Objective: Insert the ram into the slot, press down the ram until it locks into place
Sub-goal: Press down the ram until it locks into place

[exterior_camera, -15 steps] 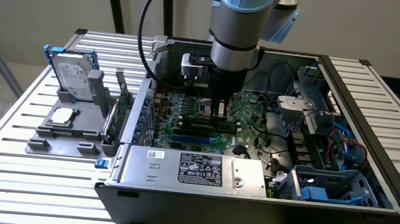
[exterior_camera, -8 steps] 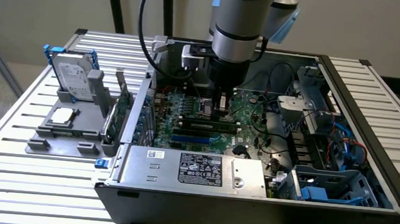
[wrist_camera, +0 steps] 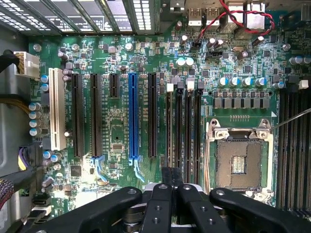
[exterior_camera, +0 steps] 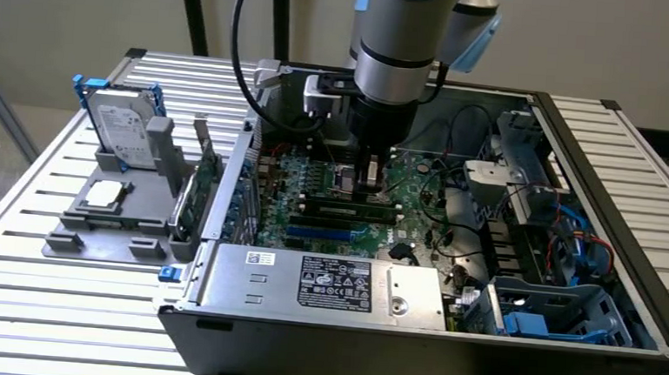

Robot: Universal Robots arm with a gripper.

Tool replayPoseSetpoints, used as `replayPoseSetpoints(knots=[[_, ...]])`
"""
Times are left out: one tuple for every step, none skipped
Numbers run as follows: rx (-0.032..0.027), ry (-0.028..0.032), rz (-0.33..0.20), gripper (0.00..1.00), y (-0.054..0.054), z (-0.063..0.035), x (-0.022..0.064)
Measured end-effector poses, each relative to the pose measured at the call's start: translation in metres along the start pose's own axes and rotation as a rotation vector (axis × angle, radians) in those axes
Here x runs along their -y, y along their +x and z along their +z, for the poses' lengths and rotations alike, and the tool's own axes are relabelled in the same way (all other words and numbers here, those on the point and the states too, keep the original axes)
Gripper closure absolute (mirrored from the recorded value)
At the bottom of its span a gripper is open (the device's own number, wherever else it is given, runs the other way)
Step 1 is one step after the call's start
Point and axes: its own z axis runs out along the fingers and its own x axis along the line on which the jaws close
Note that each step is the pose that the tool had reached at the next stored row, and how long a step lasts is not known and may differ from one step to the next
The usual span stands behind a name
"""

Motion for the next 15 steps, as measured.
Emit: replayPoseSetpoints(knots=[[0.0000,0.0000,0.000,0.89,0.0000,0.0000,0.0000],[0.0000,0.0000,0.000,0.89,0.0000,0.0000,0.0000],[0.0000,0.0000,0.000,0.89,0.0000,0.0000,0.0000],[0.0000,0.0000,0.000,0.89,0.0000,0.0000,0.0000],[0.0000,0.0000,0.000,0.89,0.0000,0.0000,0.0000],[0.0001,0.0000,0.000,0.89,0.0000,0.0000,0.0000],[0.0000,0.0000,0.000,0.89,0.0000,0.0000,0.0000],[0.0000,0.0000,0.000,0.89,0.0000,0.0000,0.0000],[0.0000,0.0000,0.000,0.89,0.0000,0.0000,0.0000],[-0.0002,0.0000,0.000,0.89,-0.0001,0.0000,-0.0001],[-0.0003,0.0000,0.000,0.89,-0.0006,0.0001,-0.0009],[-0.0002,0.0002,0.000,0.89,-0.0009,0.0004,-0.0017],[-0.0001,0.0004,0.000,0.89,-0.0015,0.0008,-0.0029],[-0.0001,0.0005,0.000,0.89,-0.0025,0.0015,-0.0045],[0.0000,0.0007,0.000,0.89,-0.0030,0.0022,-0.0057]])
